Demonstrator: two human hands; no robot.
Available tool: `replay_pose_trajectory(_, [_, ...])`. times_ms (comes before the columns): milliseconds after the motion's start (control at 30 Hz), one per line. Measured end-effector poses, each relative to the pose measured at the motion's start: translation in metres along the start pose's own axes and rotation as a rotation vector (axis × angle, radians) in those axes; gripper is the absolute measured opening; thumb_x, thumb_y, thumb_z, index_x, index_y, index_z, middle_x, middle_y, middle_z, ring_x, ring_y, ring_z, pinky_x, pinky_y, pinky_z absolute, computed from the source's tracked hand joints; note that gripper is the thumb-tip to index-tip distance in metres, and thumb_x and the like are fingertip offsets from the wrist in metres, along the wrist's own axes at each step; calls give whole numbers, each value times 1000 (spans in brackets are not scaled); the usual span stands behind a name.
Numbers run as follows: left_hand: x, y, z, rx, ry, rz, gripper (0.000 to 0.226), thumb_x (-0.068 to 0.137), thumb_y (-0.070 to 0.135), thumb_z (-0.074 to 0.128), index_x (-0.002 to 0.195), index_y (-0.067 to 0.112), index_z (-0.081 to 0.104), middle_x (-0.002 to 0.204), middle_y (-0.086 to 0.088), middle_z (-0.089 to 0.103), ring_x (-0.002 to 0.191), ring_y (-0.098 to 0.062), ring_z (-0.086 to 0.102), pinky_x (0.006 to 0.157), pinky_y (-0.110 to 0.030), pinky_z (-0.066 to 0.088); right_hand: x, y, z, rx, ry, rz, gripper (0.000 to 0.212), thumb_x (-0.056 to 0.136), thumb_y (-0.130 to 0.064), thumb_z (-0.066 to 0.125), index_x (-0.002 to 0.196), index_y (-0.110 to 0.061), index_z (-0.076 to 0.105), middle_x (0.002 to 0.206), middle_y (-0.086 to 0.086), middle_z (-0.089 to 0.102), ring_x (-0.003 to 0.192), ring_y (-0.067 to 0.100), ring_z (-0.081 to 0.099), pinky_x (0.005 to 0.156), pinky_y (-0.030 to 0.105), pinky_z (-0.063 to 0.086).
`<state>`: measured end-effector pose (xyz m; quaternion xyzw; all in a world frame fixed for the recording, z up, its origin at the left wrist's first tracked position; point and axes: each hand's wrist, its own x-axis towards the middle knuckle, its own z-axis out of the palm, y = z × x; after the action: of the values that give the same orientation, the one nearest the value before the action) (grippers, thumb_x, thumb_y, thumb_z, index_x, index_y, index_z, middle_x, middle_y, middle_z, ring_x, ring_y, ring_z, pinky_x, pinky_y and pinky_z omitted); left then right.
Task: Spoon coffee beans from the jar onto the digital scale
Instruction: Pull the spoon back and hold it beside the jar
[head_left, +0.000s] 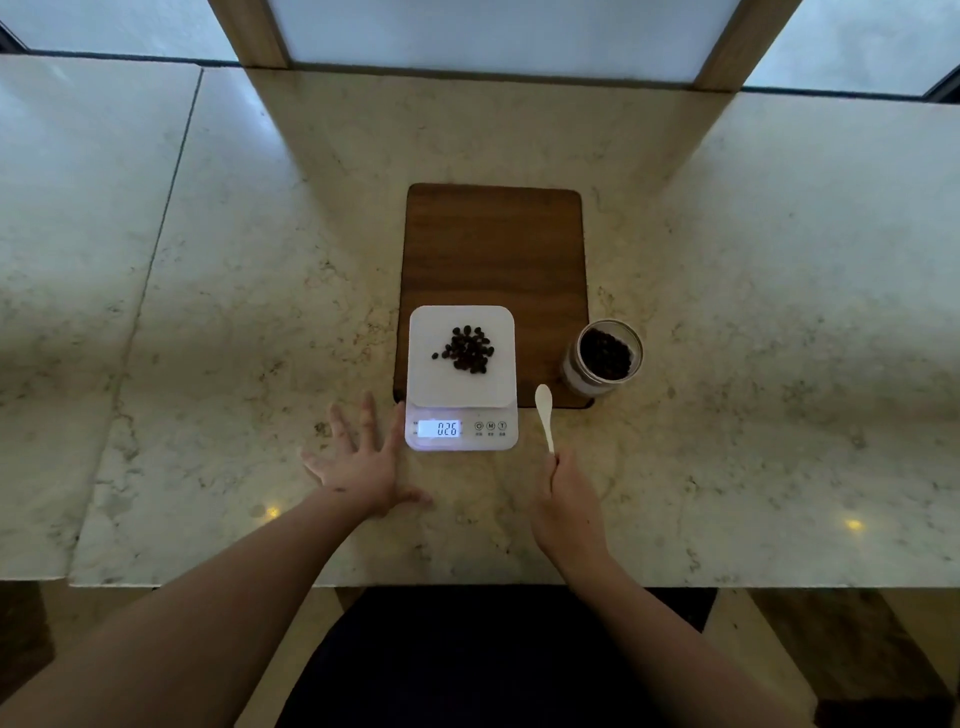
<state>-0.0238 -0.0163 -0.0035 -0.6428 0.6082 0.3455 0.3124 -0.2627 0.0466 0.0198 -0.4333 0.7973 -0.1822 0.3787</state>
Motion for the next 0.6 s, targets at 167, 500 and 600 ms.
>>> replay_pose_trajectory(167, [-2, -15, 2, 38, -11, -50, 137, 49, 105, 40, 121, 47, -60, 140, -3, -65, 137, -48, -47, 105, -88, 9, -4, 12, 1, -132, -37, -3, 33, 103, -40, 27, 85, -20, 46, 70, 1, 58, 58, 19, 54, 51, 35, 36])
replay_pose_trajectory(500, [-6, -18, 1, 58, -13, -32, 137, 54, 103, 42, 131, 44, -55, 143, -5, -62, 137, -50, -46, 107, -87, 9, 5, 29, -16, -182, 8, 86, 33, 104, -35, 29, 85, -15, 47, 73, 5, 59, 64, 25, 58, 59, 42, 47])
replay_pose_trajectory(600, [-4, -20, 3, 42, 0, -22, 137, 51, 104, 41, 129, 47, -56, 142, -2, -63, 137, -48, -47, 106, -88, 9, 9, 30, -20, -162, 29, 100, 32, 103, -33, 30, 82, -15, 46, 70, 5, 57, 60, 22, 55, 52, 37, 38])
